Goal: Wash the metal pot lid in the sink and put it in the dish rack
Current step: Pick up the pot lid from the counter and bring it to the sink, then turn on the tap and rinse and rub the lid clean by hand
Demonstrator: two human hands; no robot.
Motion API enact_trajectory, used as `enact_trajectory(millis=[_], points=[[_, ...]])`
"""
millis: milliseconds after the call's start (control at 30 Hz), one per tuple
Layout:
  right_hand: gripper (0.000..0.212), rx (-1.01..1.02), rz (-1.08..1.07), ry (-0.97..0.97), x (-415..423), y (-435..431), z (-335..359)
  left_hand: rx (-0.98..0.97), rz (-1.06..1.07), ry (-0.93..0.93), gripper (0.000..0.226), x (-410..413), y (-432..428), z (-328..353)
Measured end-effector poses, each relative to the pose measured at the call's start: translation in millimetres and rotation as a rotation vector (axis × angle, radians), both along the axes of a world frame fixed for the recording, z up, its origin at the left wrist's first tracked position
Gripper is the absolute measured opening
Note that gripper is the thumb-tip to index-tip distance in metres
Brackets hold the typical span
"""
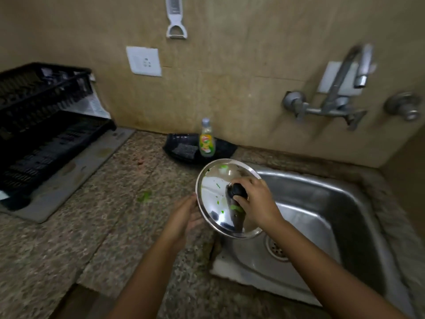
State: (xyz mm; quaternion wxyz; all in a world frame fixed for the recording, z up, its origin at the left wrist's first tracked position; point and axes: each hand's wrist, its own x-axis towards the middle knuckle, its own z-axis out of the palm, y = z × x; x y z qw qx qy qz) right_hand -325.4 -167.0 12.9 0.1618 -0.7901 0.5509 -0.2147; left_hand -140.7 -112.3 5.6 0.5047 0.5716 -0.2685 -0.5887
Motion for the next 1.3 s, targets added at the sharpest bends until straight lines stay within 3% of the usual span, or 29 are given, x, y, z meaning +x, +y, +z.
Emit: enact_trajectory(millis=[133, 267, 433, 600, 700, 800, 967, 1300], points=[[0.043, 0.027, -0.121, -0.032, -64, -5, 0, 0.032, -0.039, 0.048, 0.018, -69, -27, -2], [0.042, 0.018, -0.199, -0.057, -114, -11, -1, 0.065, -0.006, 0.071, 0.021, -128, -47, 2], [0.038, 0.028, -0.185, -0.070, -151, -24, 9, 0.078, 0.025, 0.056, 0.023, -170, -71, 15], [0.030, -0.037, -0.466, -0.633, -193, -66, 41, 0.076, 0.018, 0.067, 0.022, -181, -94, 27], [0.037, 0.036, -0.679, -0.782, -219, -102, 60, 0.047, -0.022, 0.087, 0.023, -184, -105, 36], [0.050, 0.043, -0.750, -0.704, -230, -127, 72, 0.033, -0.064, 0.094, 0.025, -186, -112, 42], [0.044, -0.097, -0.724, -0.550, -222, -153, 84, 0.072, -0.116, 0.108, 0.022, -193, -120, 51], [0.051, -0.103, -0.788, -0.433, -220, -167, 90, 0.075, -0.113, 0.179, 0.028, -198, -121, 63]])
